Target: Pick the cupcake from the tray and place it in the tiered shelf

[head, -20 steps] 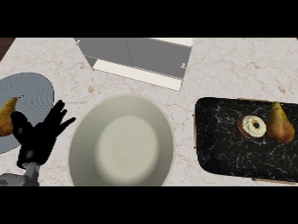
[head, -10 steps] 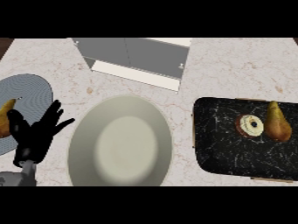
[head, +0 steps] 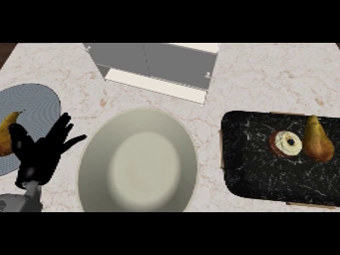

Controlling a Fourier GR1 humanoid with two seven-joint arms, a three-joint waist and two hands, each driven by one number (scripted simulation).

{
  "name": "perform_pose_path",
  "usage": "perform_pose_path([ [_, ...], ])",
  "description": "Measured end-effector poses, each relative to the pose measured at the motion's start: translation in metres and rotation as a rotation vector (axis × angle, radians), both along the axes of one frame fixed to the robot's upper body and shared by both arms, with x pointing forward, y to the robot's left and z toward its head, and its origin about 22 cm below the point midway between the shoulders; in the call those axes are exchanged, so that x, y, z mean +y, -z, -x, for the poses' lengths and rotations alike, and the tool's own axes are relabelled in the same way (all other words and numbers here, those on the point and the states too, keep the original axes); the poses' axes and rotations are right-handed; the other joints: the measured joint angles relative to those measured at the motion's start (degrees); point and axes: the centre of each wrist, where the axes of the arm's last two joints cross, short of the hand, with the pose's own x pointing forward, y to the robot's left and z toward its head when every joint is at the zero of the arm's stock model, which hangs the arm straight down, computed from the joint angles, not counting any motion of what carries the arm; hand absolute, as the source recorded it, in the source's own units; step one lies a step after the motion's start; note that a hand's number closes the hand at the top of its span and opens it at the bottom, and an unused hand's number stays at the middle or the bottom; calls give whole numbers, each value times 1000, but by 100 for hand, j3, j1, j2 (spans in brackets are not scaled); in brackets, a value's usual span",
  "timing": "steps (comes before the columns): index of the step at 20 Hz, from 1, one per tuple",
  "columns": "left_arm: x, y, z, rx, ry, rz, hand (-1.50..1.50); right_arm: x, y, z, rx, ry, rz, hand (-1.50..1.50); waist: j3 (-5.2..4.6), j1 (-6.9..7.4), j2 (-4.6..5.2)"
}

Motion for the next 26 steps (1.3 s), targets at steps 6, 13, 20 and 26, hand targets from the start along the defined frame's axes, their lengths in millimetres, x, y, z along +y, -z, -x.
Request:
perform_pose_path([
  [6, -1, 1, -2, -1, -6, -10, 0, 30, 4, 0, 65, -19, 86, -150, 9, 13, 6],
  [13, -4, 1, 1, -7, -6, -12, 0, 51, 15, 5, 115, 14, 170, -150, 15, 15, 5],
  [20, -5, 2, 0, -6, -12, -8, 0, 63, 41, 17, 113, 46, 223, -150, 19, 10, 2],
  [26, -3, 3, 0, -12, -4, -1, 0, 68, 58, 18, 124, 52, 240, -150, 20, 13, 6],
])
